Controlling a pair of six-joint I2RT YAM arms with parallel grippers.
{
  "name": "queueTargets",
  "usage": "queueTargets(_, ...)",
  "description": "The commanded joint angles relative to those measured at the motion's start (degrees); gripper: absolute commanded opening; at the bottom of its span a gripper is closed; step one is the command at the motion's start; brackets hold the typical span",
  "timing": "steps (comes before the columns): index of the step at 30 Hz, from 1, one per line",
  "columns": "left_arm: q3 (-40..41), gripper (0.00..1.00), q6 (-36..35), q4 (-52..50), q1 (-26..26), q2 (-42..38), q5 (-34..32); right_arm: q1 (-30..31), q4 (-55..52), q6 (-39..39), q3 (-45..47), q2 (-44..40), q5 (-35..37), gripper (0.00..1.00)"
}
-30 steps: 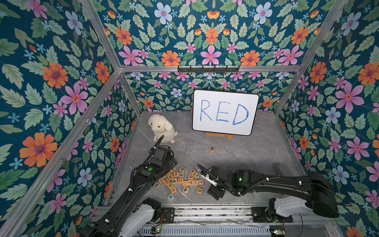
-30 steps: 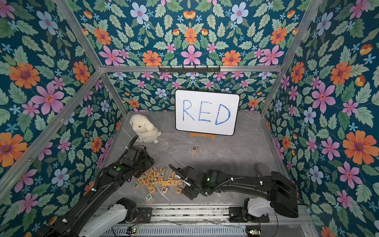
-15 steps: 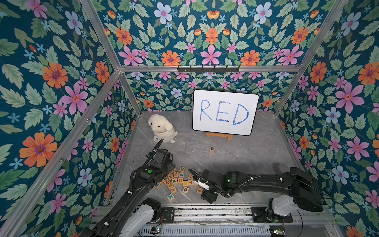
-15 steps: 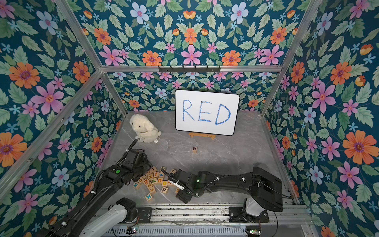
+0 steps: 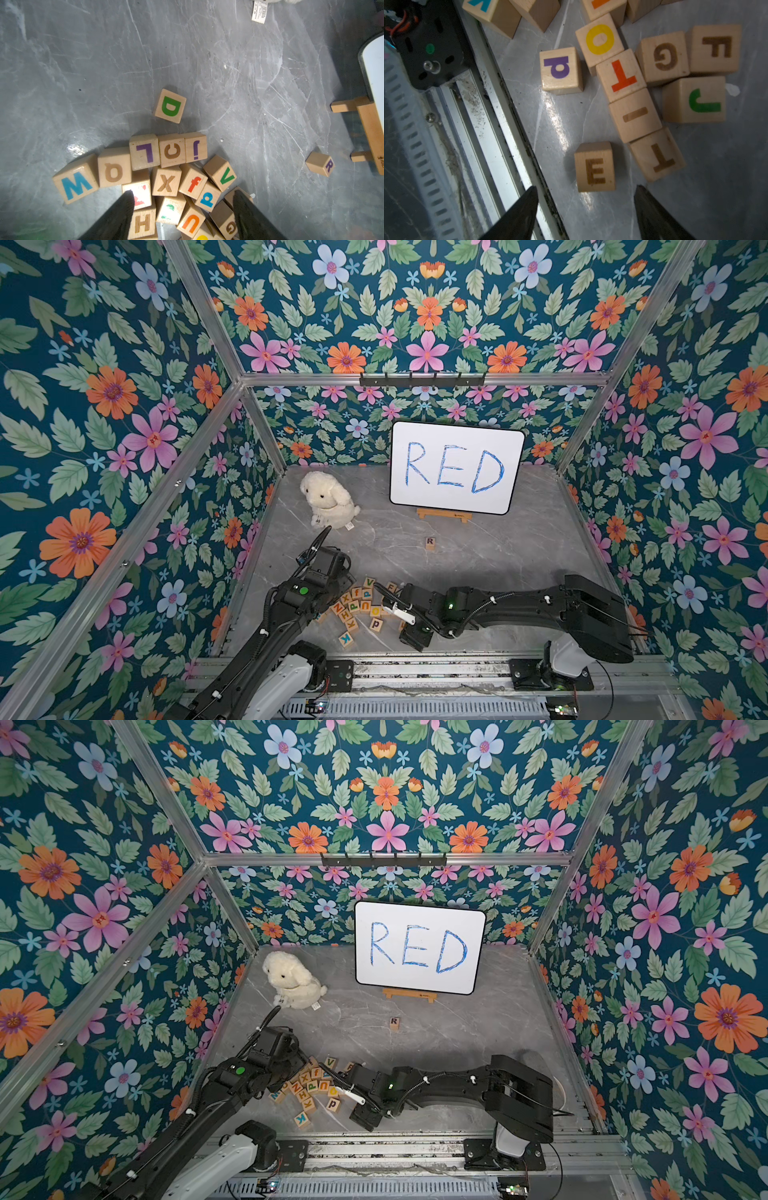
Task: Assemble the uppercase word "red" with letter blocks
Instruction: Pick up the letter block from the center of the board.
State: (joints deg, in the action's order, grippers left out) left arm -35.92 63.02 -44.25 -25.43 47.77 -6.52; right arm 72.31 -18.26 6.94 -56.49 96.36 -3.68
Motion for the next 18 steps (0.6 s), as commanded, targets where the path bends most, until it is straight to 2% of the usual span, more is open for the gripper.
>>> queueTargets(1,-0.13,0.77,1.05,-0.39,0.02,0.22,-0.89,0.02,0.64,-0.96,-0.11,0.76,0.08,0.72)
queueTargets(18,-0.52,0.77,1.13,-0.16,0.05,0.64,-0.84,-0.33,2.40,-1.75,-0.29,3.09,0.01,0.66)
